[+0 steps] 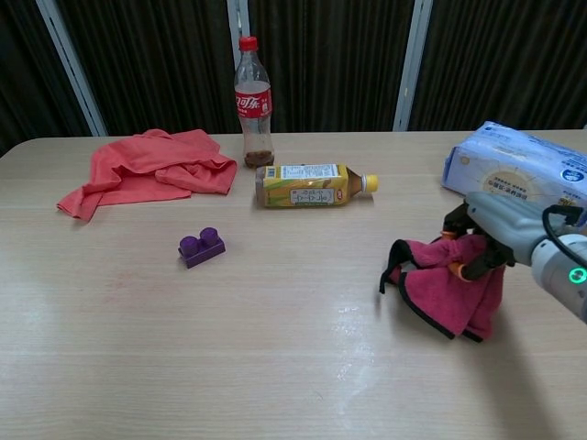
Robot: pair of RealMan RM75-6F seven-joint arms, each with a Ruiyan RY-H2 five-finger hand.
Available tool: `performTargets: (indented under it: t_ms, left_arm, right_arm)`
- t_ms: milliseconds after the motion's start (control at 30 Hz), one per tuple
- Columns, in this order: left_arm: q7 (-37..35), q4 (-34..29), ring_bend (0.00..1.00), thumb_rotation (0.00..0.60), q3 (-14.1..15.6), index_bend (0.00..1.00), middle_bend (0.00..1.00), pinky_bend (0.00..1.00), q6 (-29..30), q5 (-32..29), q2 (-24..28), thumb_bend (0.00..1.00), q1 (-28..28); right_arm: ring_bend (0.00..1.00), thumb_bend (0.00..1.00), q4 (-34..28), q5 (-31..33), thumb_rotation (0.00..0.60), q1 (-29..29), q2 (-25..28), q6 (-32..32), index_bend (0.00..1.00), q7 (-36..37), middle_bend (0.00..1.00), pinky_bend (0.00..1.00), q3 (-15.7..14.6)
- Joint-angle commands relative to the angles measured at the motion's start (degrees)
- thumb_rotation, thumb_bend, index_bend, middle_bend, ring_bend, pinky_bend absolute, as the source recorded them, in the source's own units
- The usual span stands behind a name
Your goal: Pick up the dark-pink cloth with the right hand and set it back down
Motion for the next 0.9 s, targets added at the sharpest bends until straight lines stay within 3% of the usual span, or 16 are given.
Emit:
performTargets:
  t_ms: [33,433,700,900]
  left_arm:
    - [0.2,-0.05,0.0,0.6,0.06,0.0,0.0,0.0,0.05,0.01,-0.06,0.0,0.04]
    - [-0.11,-0.71,0.0,0.6,0.14,0.0,0.0,0.0,0.05,-0.39,0.38,0.0,0.28]
    - [-0.17,-0.93,0.0,0.6,0.11,0.0,0.0,0.0,-0.09,-0.53,0.37,0.0,0.25]
    - [0.22,-1.23,0.0,0.6,0.04,0.0,0.0,0.0,0.29,-0.75,0.17,0.0,0.43]
  right_arm:
    - [0.5,0.45,0.26,0.6,0.6,-0.69,1.6,0.38,0.72,0.53,0.58,0.75,0.58]
    - [0.5,0.45,-1.18,1.77,0.6,-3.46,10.47,0.65,0.72,2.73,0.58,0.75,1.14]
    - [0.5,0.45,-7.03,1.0,0.6,-6.5,18.65,1.14,0.71,8.99,0.58,0.75,2.7]
    - [0.47,0.42,-12.91,-2.91,0.6,-9.24,24.41,1.47,0.69,13.14,0.56,0.75,0.46]
